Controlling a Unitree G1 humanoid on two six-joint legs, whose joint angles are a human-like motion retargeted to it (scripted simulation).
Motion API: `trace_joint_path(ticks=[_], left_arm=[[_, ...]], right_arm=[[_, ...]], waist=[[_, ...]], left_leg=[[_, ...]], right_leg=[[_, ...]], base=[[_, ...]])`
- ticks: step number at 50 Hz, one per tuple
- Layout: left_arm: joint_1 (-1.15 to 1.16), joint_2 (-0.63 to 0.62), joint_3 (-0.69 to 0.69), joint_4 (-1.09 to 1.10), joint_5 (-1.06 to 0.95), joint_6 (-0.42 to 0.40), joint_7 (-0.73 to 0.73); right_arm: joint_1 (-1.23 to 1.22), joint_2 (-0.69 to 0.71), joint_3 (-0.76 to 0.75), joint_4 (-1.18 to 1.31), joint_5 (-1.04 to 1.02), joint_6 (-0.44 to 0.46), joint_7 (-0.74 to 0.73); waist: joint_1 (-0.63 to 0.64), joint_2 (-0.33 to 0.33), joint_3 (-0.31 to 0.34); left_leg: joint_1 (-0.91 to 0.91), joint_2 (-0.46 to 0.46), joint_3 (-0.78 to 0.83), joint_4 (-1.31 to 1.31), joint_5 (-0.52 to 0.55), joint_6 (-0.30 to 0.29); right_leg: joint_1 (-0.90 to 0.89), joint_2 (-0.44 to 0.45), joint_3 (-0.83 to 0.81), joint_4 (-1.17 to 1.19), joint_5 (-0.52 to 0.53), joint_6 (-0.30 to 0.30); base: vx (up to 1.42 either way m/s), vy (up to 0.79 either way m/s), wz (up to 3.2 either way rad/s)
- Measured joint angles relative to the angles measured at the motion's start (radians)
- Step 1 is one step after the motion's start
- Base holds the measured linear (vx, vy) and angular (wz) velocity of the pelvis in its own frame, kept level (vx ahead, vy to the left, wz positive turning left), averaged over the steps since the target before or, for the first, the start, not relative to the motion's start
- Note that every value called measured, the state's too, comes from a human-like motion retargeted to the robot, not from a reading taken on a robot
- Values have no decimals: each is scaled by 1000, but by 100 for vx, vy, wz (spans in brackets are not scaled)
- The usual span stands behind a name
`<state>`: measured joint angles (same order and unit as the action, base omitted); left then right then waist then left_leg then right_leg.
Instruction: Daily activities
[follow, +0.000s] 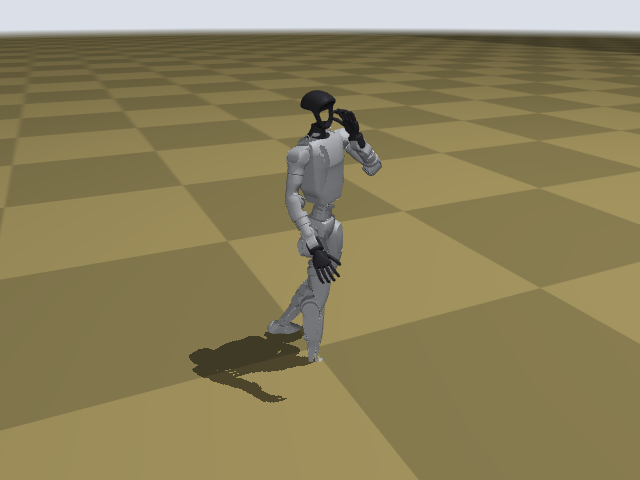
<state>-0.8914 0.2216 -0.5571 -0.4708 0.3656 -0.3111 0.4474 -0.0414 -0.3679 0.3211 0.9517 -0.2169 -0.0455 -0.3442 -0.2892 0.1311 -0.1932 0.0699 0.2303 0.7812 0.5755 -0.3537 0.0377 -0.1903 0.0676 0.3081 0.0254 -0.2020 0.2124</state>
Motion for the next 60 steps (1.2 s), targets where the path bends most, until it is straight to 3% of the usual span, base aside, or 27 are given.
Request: trace_joint_path(ticks=[13,33,60], left_arm=[[42,5,47,-15,-23,-1,5],[111,57,88,-32,-43,-15,40],[184,96,75,-113,-54,-68,132]], right_arm=[[42,-14,26,-1,-40,13,-61],[28,-2,71,12,-54,4,-82],[44,59,102,73,2,-19,-165]], waist=[[12,27,-31],[53,-19,-45],[127,-88,-24]], left_leg=[[25,-42,46,-13,100,17],[46,-91,51,-17,256,34],[0,-64,-70,95,470,26]], right_leg=[[4,0,96,-73,37,23],[-2,9,172,-75,52,44],[20,41,213,-77,69,45]], base=[[6,1,-59],[1,-2,-40],[0,-3,-23]])
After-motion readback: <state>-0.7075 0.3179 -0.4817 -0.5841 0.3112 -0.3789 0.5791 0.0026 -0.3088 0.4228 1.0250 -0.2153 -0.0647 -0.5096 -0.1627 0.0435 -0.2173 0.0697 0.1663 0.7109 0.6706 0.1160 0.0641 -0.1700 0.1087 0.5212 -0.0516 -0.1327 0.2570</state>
